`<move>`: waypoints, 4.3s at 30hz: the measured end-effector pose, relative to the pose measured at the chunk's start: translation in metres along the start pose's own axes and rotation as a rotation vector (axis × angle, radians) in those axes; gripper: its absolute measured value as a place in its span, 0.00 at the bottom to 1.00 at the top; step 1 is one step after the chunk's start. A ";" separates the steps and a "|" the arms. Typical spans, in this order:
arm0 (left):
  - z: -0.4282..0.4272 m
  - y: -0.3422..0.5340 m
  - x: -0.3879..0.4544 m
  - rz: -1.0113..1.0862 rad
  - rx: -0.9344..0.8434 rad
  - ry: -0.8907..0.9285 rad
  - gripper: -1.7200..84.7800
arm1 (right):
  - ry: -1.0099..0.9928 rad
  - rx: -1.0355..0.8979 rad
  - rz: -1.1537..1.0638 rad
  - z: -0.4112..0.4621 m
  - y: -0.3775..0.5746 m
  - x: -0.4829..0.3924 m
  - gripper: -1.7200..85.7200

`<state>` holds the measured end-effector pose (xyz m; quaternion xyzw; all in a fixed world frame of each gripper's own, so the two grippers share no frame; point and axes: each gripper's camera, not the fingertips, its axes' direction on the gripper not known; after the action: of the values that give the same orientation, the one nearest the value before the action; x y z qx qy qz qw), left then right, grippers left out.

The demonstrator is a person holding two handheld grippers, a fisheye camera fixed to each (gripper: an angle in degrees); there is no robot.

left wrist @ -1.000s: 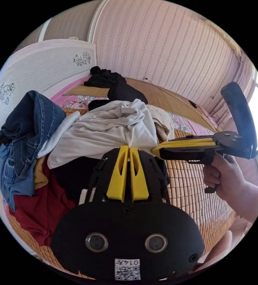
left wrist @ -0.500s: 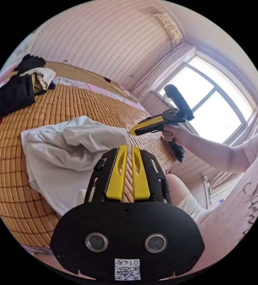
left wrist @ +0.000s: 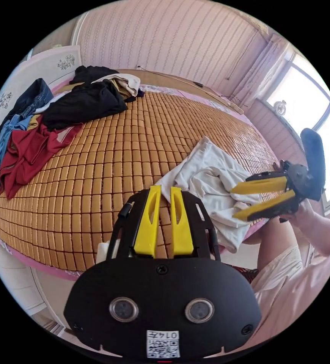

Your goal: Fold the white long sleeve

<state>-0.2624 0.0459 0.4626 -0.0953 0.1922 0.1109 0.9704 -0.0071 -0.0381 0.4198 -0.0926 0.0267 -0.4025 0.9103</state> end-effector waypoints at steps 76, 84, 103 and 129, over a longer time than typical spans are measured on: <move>-0.535 -0.089 0.183 0.357 0.698 -0.074 0.01 | 0.607 0.909 0.031 -0.531 0.486 -0.079 0.01; -0.202 0.018 0.105 0.150 0.112 0.019 0.01 | 0.269 0.366 0.433 -0.228 0.485 0.086 0.01; -0.027 0.067 0.099 0.284 -0.296 0.078 0.02 | -0.090 0.165 0.754 -0.126 0.495 0.215 0.04; 0.030 0.084 0.085 0.327 -0.394 0.020 0.12 | -0.089 -0.016 0.850 -0.113 0.436 0.273 0.09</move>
<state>-0.1962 0.1484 0.4441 -0.2512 0.1892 0.3006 0.9004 0.4804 0.0306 0.2334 -0.0976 0.0265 0.0130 0.9948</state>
